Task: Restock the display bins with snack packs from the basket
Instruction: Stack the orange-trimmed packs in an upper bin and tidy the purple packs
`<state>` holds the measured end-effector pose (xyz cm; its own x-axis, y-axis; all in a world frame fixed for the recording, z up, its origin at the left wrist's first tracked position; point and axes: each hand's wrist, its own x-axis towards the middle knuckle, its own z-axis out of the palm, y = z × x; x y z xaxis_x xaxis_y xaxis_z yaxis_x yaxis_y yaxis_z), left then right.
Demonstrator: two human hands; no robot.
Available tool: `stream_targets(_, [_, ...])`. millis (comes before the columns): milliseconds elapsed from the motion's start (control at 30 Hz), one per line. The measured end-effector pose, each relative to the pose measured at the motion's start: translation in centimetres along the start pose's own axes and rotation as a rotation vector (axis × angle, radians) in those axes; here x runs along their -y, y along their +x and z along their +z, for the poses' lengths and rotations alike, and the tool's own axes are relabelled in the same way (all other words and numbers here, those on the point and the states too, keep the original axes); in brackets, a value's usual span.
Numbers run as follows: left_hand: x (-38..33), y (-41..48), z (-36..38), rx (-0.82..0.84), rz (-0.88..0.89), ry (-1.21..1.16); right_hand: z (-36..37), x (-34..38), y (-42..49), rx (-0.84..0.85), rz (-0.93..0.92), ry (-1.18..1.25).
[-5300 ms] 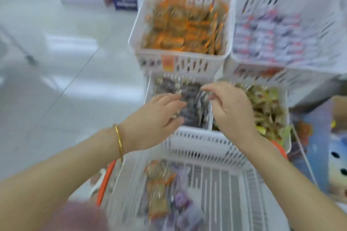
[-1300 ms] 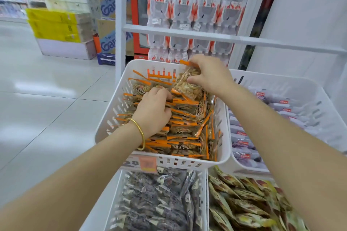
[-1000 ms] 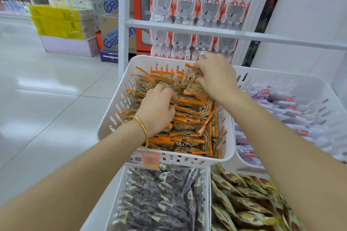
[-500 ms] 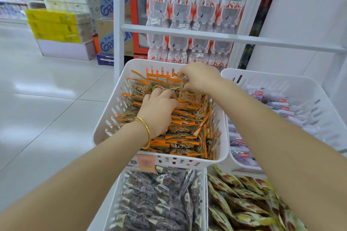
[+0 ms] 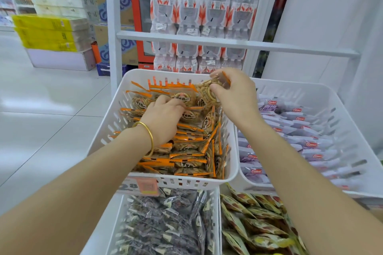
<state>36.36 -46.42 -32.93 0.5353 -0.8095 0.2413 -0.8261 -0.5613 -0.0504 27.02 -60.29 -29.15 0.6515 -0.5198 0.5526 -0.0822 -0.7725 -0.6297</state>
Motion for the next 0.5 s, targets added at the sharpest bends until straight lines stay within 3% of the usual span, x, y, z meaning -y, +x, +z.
stream_targets(133, [0.3,0.3,-0.3,-0.096,-0.042,-0.01,0.0,0.0,0.0,-0.027,0.045,0.035])
stream_targets(300, [-0.3,1.0,0.0,-0.05,-0.043,0.07,0.2,-0.6,-0.2,-0.085,0.095,-0.014])
stream_targets(500, [0.2,0.8,-0.2,-0.12,-0.058,0.053,0.5,-0.5,-0.1,-0.063,0.094,-0.064])
